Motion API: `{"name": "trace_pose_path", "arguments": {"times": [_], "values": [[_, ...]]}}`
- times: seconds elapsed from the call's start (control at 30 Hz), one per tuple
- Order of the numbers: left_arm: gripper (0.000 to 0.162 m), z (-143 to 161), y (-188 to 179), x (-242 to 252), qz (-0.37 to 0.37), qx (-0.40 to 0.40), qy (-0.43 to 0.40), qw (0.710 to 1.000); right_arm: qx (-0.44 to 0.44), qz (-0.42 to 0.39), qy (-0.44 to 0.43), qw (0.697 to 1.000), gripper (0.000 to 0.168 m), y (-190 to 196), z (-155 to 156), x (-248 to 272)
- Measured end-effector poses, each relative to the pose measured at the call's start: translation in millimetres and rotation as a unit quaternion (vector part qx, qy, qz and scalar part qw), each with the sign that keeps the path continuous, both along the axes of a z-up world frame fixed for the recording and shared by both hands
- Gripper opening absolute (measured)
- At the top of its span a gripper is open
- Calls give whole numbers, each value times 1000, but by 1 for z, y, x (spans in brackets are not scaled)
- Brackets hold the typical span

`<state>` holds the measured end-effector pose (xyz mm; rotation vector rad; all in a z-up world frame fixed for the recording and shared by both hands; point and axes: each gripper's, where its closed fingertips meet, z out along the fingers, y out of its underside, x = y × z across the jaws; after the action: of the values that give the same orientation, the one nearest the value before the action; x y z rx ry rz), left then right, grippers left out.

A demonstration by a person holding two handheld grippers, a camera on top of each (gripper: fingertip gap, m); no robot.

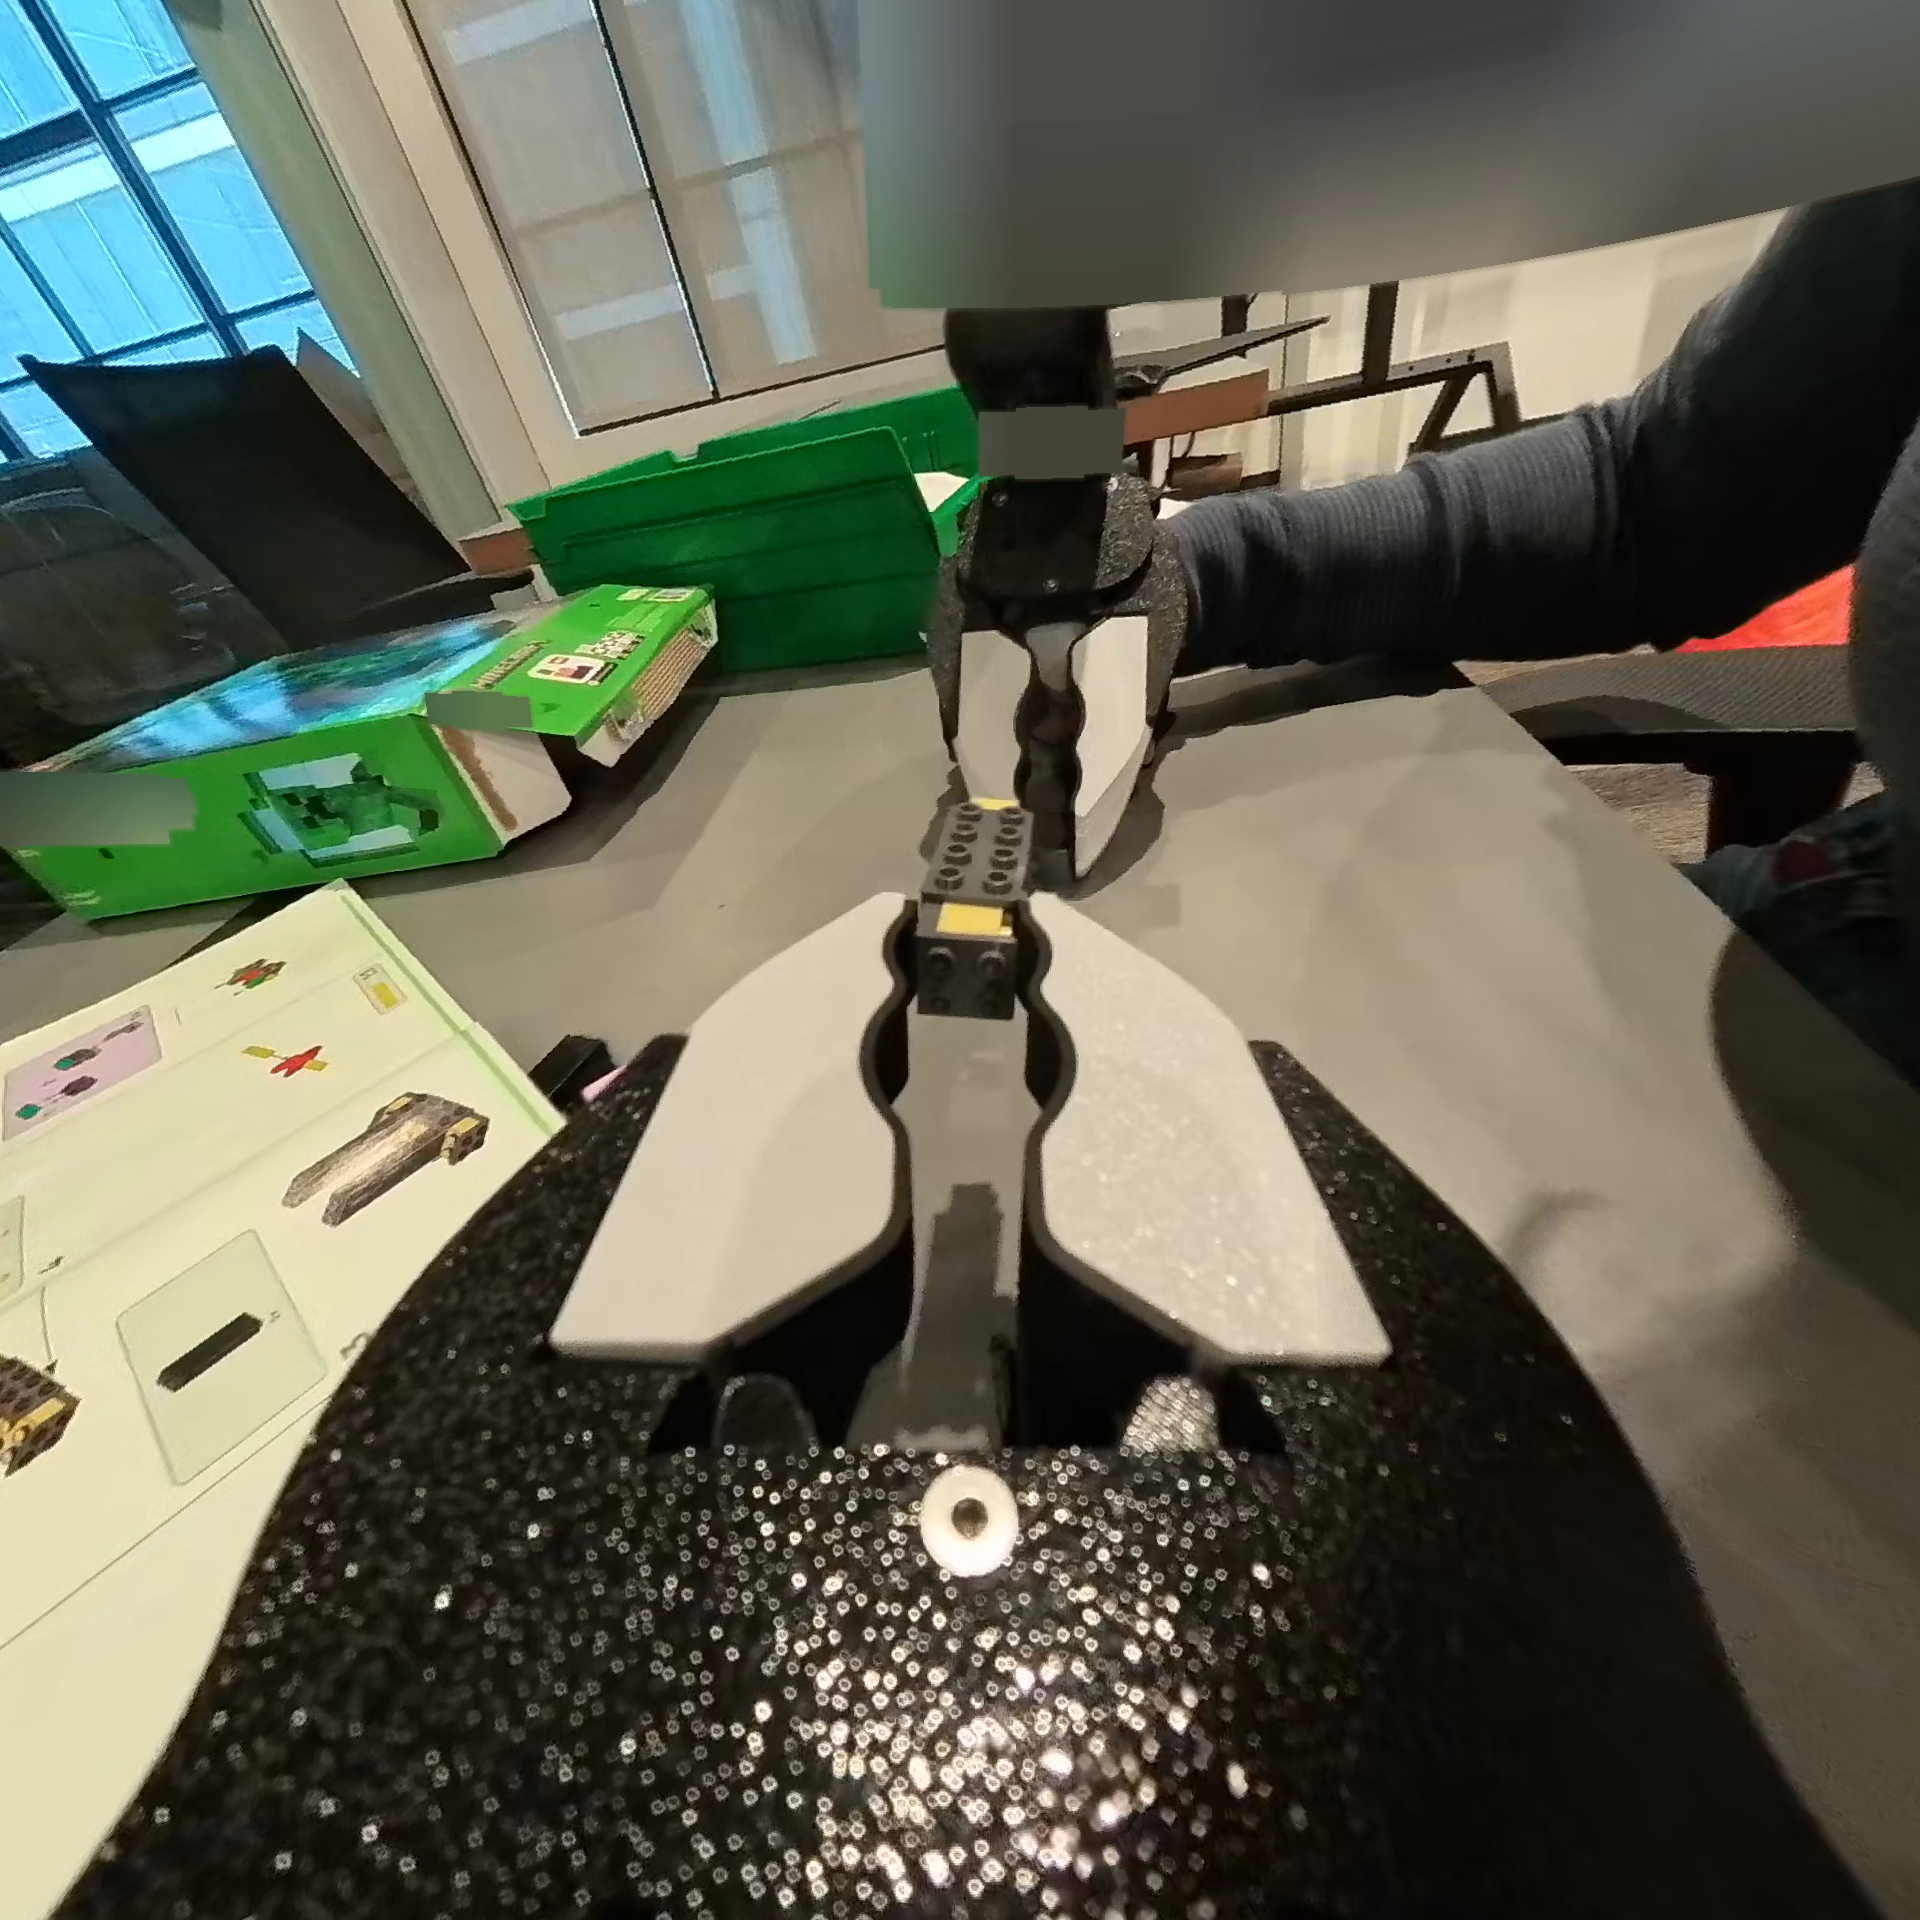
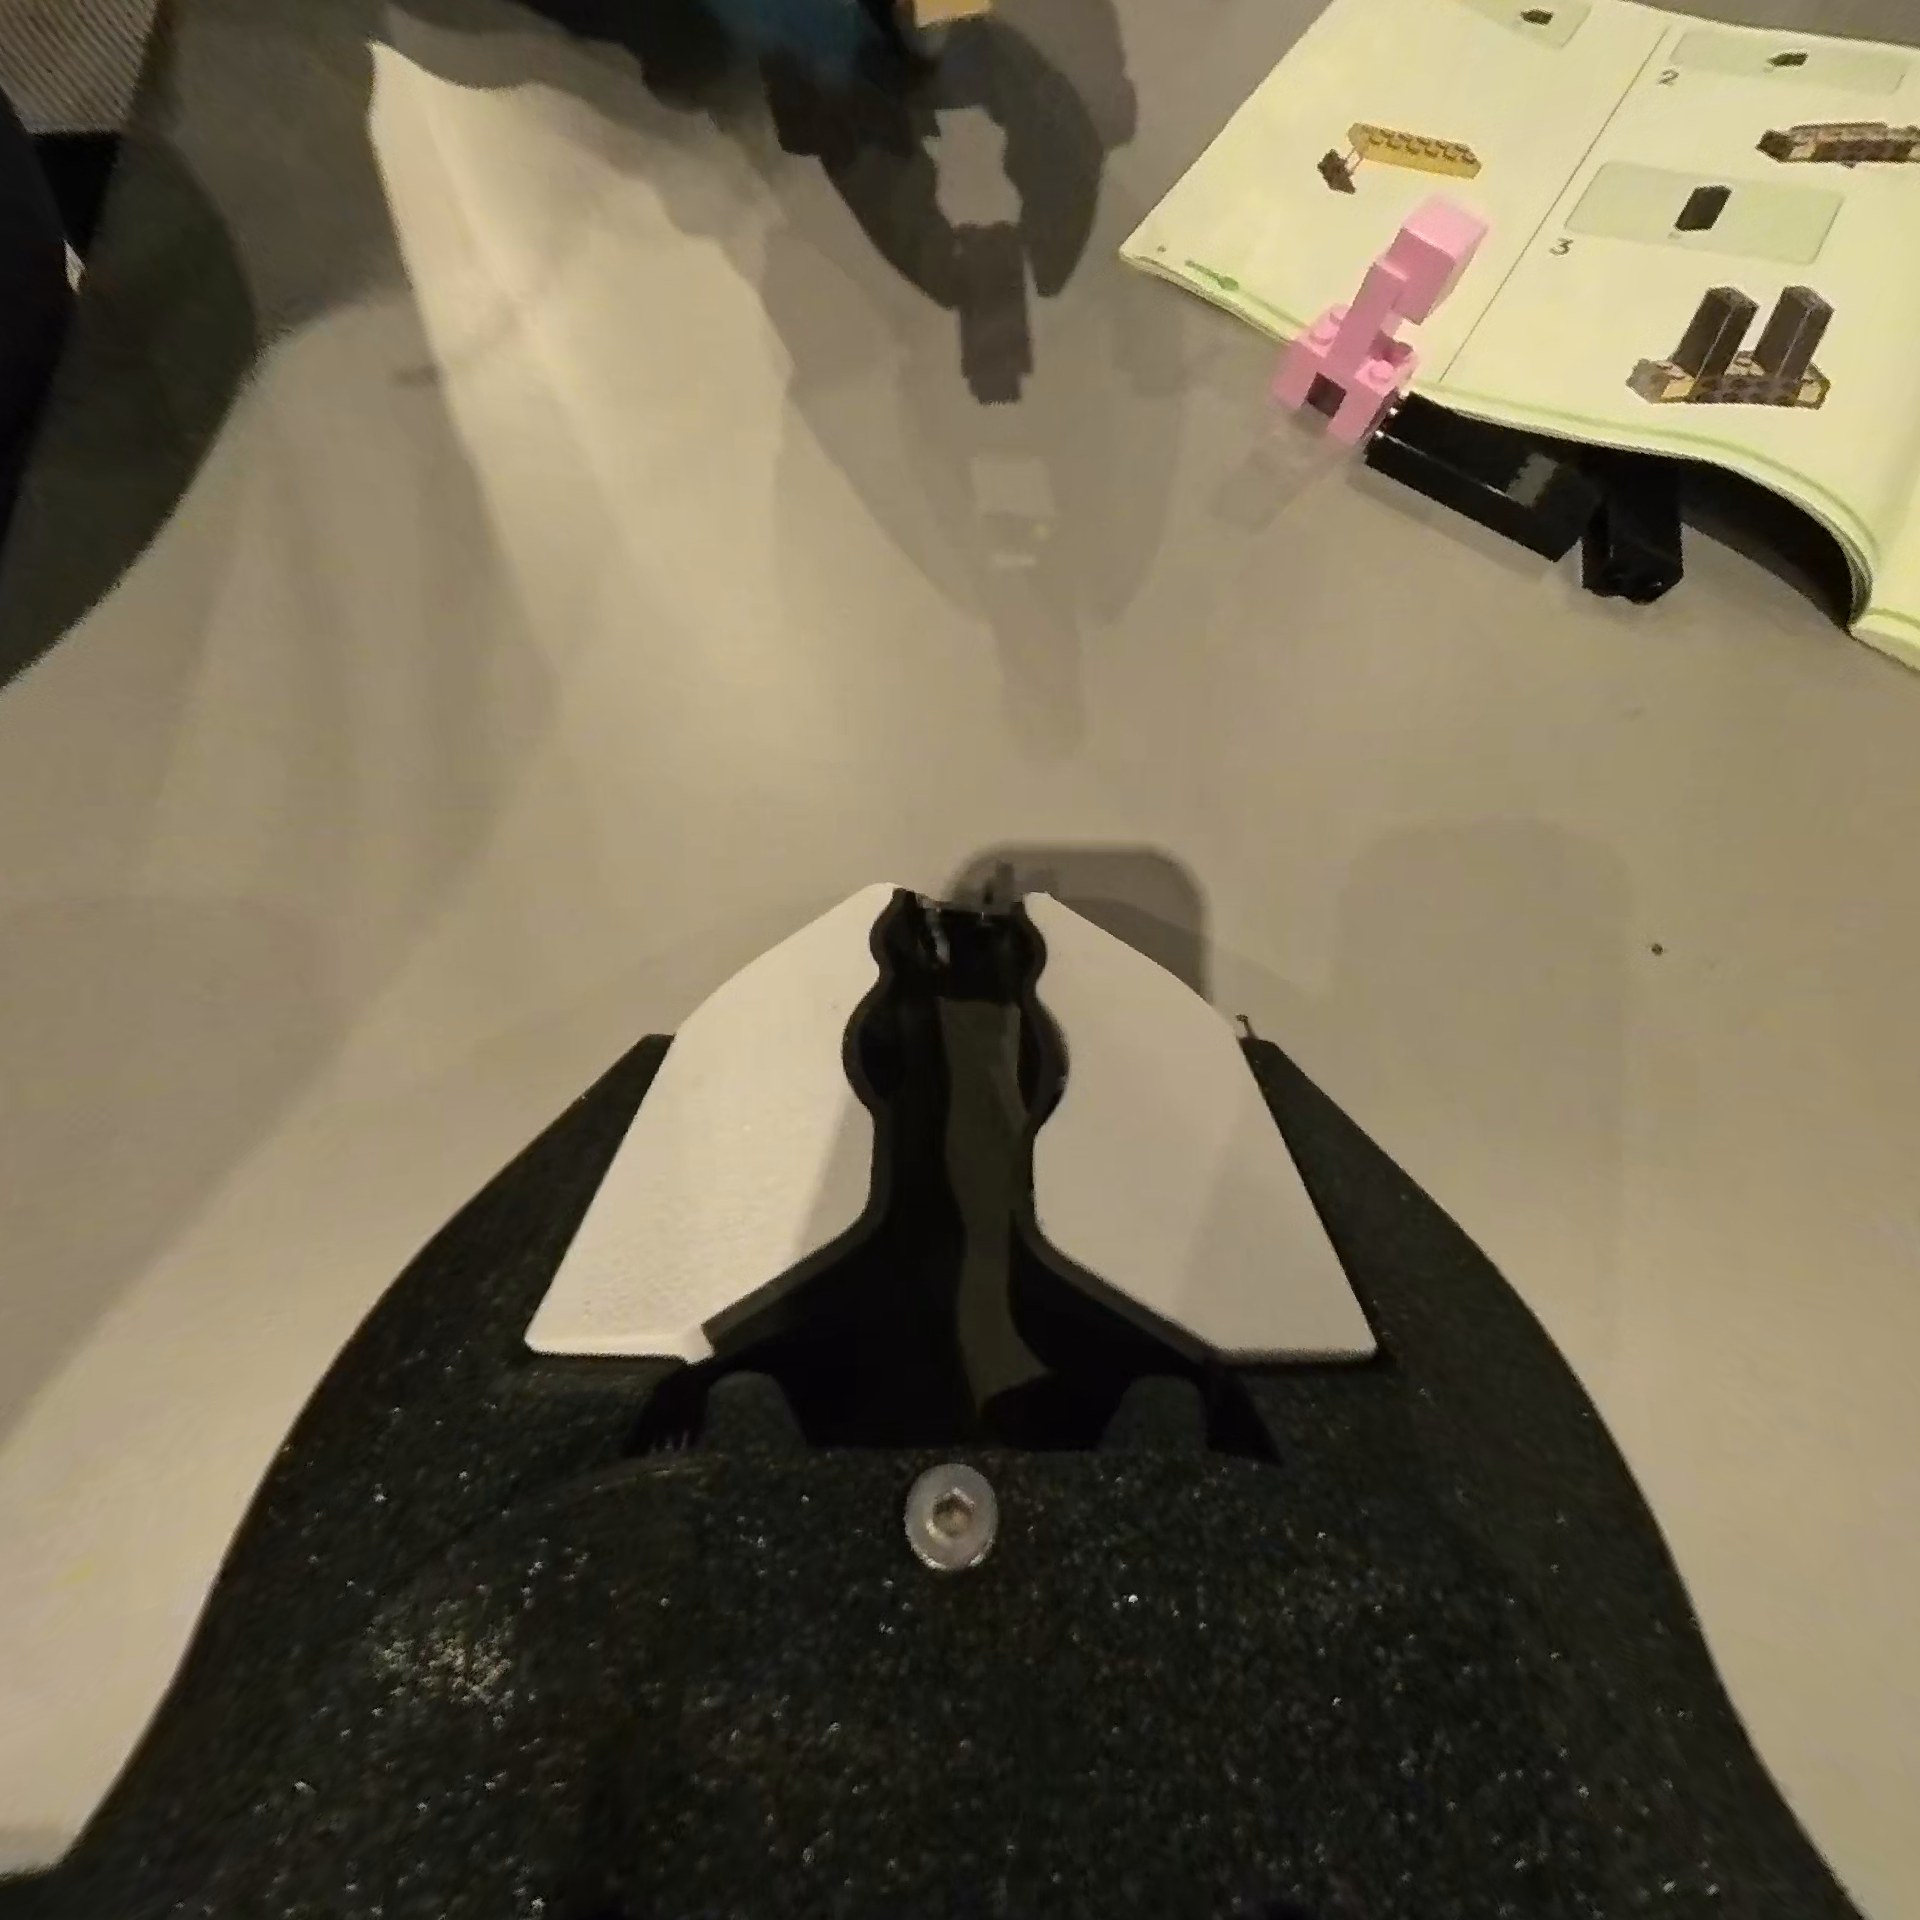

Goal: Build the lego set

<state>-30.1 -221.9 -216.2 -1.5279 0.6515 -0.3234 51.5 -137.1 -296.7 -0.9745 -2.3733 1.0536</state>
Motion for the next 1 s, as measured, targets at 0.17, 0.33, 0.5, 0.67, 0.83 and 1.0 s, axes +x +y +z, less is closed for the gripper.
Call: {"name": "trace_pose_path", "arguments": {"times": [0.17, 0.33, 0.5, 0.67, 0.83, 1.0], "values": [[17, 2, -1, 6, 3, 24, 20, 1000, -5, -13, 33, 999, 17, -3, 12, -10], [17, 8, -6, 18, 7, 94, 103, 990, 29, 4, 168, 985, 16, -33, 70, -32], [17, 11, -11, 29, 1, 132, 139, 982, 101, 55, 217, 969, 16, -64, 90, -35], [17, 11, -15, 33, -17, 131, 124, 983, 122, 78, 222, 964, 16, -76, 89, -34], [17, 12, -16, 35, -30, 123, 97, 987, 107, 95, 218, 965, 16, -82, 87, -32], [17, 12, -14, 31, -22, 121, 92, 988, 112, 90, 206, 968, 16, -83, 84, -34]]}}
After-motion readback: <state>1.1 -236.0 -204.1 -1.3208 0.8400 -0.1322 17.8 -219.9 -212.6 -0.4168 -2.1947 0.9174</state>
